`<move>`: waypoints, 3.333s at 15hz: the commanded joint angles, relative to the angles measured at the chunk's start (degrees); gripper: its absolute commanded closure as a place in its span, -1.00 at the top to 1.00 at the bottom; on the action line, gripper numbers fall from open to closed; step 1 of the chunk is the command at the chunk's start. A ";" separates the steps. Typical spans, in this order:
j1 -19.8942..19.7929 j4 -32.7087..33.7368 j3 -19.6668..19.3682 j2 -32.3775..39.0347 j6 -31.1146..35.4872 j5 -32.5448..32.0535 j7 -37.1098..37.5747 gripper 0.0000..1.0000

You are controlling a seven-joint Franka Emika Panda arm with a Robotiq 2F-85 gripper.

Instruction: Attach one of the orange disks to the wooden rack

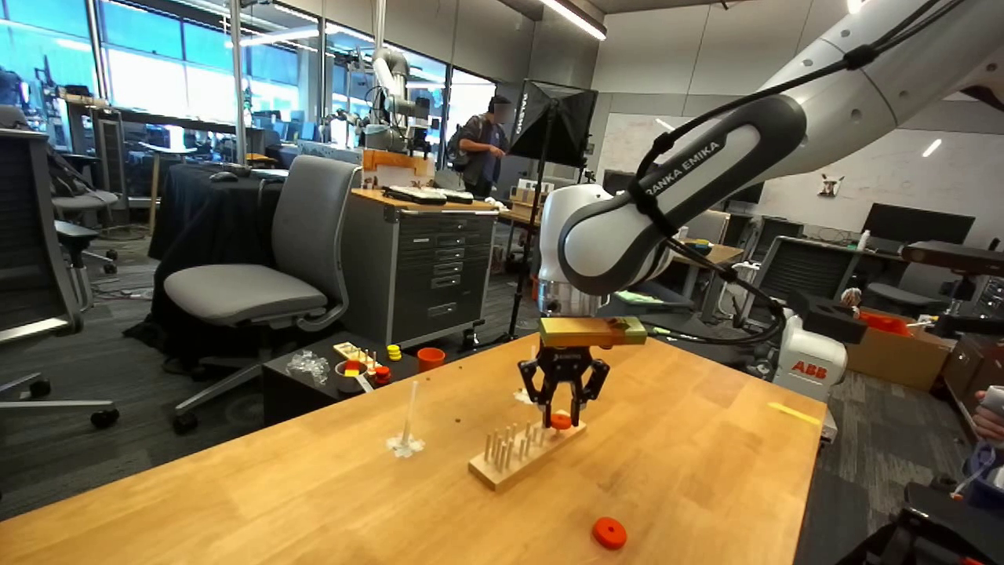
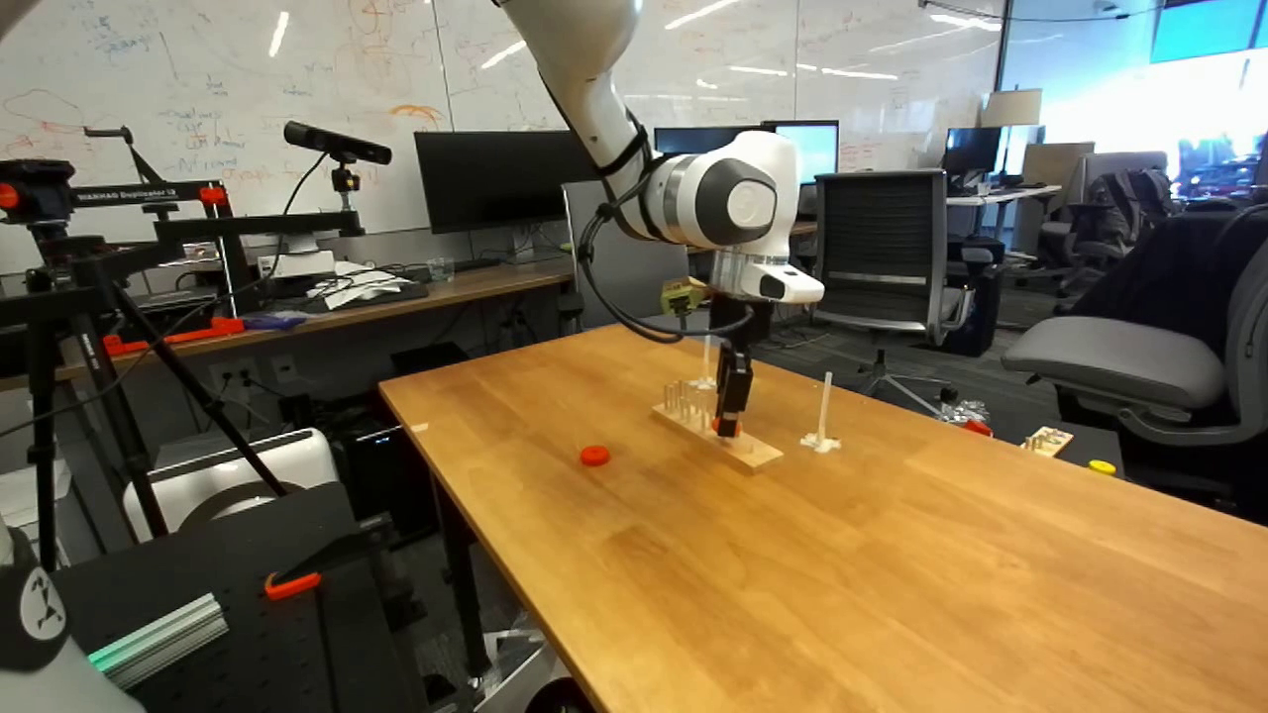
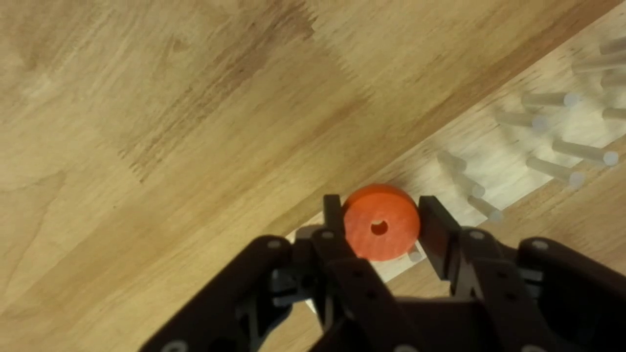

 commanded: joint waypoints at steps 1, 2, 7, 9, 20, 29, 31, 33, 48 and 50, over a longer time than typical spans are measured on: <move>0.80 1.11 -0.16 0.42 -1.72 -0.99 0.41 -0.65; 0.88 0.61 -0.09 0.07 -1.35 -0.96 0.30 -0.65; 1.62 -0.72 0.04 -0.69 -0.56 -1.08 0.13 -0.65; 1.84 -0.55 -0.02 -0.51 -0.61 -1.13 0.23 -0.65; 2.95 -2.64 -1.94 -2.27 -0.42 -4.21 0.73 1.00; 3.03 -13.63 -3.25 -11.94 4.56 -13.49 -0.77 1.00; 2.82 -16.59 -2.96 -14.46 5.71 -14.69 -1.28 1.00; 2.64 -19.22 -2.68 -16.71 6.63 -15.58 -1.73 1.00; 1.91 -24.08 -1.66 -20.42 7.53 -18.20 -1.04 1.00; 1.91 -24.06 -1.66 -20.42 7.53 -18.20 -1.04 1.00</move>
